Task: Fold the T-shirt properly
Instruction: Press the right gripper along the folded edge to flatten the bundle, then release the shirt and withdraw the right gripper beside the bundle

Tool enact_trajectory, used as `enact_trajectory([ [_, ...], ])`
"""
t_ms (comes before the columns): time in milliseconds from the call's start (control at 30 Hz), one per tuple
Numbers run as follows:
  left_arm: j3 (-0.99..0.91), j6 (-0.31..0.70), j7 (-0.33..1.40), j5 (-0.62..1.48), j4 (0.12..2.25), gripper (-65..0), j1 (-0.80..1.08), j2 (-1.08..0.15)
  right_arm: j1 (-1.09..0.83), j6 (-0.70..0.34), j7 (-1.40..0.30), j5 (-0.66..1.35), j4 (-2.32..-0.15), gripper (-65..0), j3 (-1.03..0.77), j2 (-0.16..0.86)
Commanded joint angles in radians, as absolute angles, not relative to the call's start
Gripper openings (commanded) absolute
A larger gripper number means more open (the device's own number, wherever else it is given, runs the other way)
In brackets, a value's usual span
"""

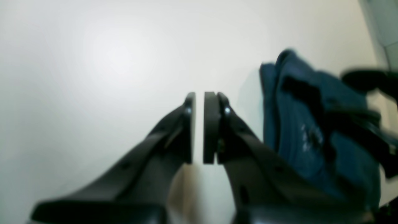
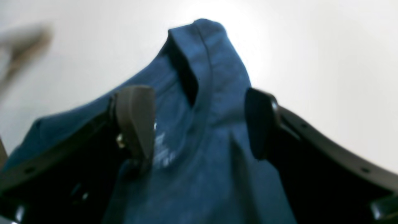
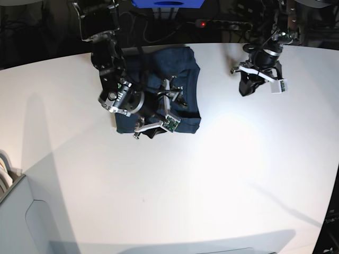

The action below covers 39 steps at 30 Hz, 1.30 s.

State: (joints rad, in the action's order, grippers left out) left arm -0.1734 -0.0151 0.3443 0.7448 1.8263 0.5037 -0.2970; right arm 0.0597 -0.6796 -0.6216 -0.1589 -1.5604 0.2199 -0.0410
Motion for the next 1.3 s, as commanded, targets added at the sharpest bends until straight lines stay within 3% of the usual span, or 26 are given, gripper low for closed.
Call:
enact_trajectory([
  [0, -0.177, -0.007, 0.323, 0.754, 1.844, -60.4, 0.509, -0.308, 0.087, -0.698, -0.601, -0.15, -1.555, -22.3, 0.222, -0.051],
  [533, -0.179, -0.004, 0.321, 0.753, 1.844, -60.4, 0.513, -0.288, 0.124, -0.698, -0.599, -0.15, -1.412, -22.3, 0.225, -0.13],
  [967, -0.179, -0.004, 0.323, 0.753, 1.842, -60.0, 0.512, -0.288, 0.124, -0.698, -0.601, -0.15, -1.445, -22.2, 0.383, -0.13],
  [1167, -0.163, -0.002, 0.323, 0.754, 1.842, -59.8, 0.509, -0.285, 0.113, -0.698, -0.61, -0.154, -1.643, -22.3, 0.236, -0.124],
  [1267, -0.125, -0.002, 0.323, 0.754, 1.848, -55.1, 0.507, -0.259, 0.09, -0.698, -0.605, -0.156, -1.738, -22.3, 0.13, -0.076],
])
